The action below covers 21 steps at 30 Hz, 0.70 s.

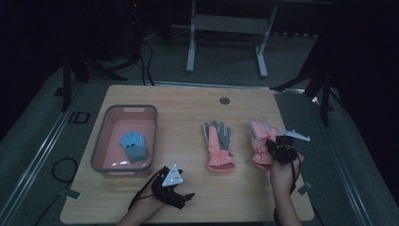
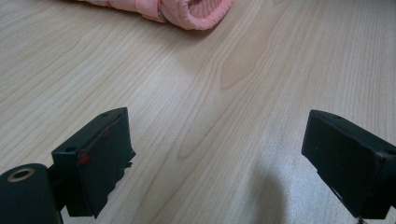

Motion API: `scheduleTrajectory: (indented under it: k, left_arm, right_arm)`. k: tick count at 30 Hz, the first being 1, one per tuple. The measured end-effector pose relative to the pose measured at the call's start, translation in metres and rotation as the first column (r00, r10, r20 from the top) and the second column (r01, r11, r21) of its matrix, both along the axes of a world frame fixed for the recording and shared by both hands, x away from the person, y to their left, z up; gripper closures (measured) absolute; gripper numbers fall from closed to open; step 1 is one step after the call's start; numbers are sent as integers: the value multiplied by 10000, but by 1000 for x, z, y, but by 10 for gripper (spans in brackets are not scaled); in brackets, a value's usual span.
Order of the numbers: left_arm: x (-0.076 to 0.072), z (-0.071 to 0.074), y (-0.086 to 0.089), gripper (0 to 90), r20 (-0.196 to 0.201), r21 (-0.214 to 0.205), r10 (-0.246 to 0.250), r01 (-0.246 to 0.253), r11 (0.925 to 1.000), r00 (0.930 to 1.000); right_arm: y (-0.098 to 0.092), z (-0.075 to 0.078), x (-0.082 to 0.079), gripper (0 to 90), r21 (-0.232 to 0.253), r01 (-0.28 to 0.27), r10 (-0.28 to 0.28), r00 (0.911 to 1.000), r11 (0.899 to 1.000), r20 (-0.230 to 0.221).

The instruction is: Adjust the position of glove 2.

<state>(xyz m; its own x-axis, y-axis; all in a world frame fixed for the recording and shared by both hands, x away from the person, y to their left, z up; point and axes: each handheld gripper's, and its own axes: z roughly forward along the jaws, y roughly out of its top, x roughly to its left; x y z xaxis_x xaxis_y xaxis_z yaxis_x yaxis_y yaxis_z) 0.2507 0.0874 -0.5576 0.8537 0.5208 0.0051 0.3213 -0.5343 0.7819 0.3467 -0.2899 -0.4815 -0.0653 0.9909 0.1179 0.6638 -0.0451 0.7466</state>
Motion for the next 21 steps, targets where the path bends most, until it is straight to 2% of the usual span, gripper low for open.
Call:
scheduleTrajectory:
  k: [5,10,12,16,18,19,21]
  left_arm:
    - [-1,0,-1,87,54,90,-2,2,10000,10000]
    - [-1,-1,-1,87,-2,-29,42,-42,10000,10000]
    - [-1,-1,-1,87,8,21,15,-15,10000,10000]
    - [-2,-1,-2,87,23,23,-38,38,10000,10000]
    - [-2,-1,-2,88,-125,69,-10,11,10000,9999]
    - [-1,-1,-2,88,-196,100,-9,11,9999,9998]
    - [-1,-1,-2,88,-155,129,8,-6,9999,9999]
  right_arm:
    - [5,-16,11,885,-84,-16,14,9997,10000,-262]
    - [9,-39,21,870,-142,-155,143,9965,9998,-824]
    - [11,-44,20,851,-207,-160,144,9970,9997,-762]
    - [11,-40,19,789,-377,-431,406,9971,9984,-644]
    - [8,-31,15,732,-657,-973,946,9946,9931,-435]
    - [7,-28,14,723,-732,-1028,1004,9943,9920,-361]
    - [3,-20,13,685,-646,-1407,1399,9900,9879,-176]
